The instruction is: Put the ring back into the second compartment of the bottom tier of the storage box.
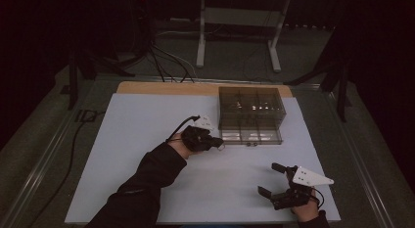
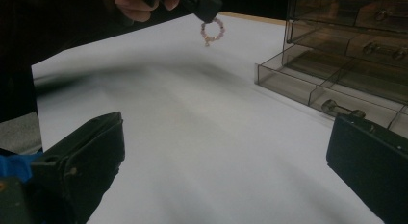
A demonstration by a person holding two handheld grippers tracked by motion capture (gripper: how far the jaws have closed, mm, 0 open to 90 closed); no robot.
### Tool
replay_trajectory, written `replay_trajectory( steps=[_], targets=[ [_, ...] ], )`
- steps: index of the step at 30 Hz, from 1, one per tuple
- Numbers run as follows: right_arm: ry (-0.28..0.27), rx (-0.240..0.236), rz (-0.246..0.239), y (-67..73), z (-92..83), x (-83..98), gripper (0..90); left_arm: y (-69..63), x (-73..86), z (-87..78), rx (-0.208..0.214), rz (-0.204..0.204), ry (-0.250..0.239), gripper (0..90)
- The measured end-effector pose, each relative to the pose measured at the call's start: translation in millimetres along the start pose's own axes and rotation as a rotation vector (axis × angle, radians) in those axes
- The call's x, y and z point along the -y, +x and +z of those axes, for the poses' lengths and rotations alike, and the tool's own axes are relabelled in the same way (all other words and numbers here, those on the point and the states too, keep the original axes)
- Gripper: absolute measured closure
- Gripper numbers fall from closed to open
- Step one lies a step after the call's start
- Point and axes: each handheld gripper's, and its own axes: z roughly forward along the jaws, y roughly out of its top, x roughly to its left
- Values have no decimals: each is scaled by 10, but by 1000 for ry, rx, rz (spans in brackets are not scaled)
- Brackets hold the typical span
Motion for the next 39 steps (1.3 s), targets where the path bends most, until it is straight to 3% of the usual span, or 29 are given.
replay_trajectory(
  steps=[26, 35, 37, 39],
  targets=[
    [-4, 6, 1, 7, -21, 0, 0, 9, -377, 339, 54, 24, -14, 894],
    [-9, 6, 2, 10, -25, -1, 0, 63, -496, 415, 69, 0, -42, 894],
    [-4, 9, 1, 10, -24, 2, 0, 62, -525, 433, 61, 16, -30, 894],
    [-5, 7, 1, 10, -22, 1, 0, 75, -546, 450, 63, 4, -33, 894]
  ],
)
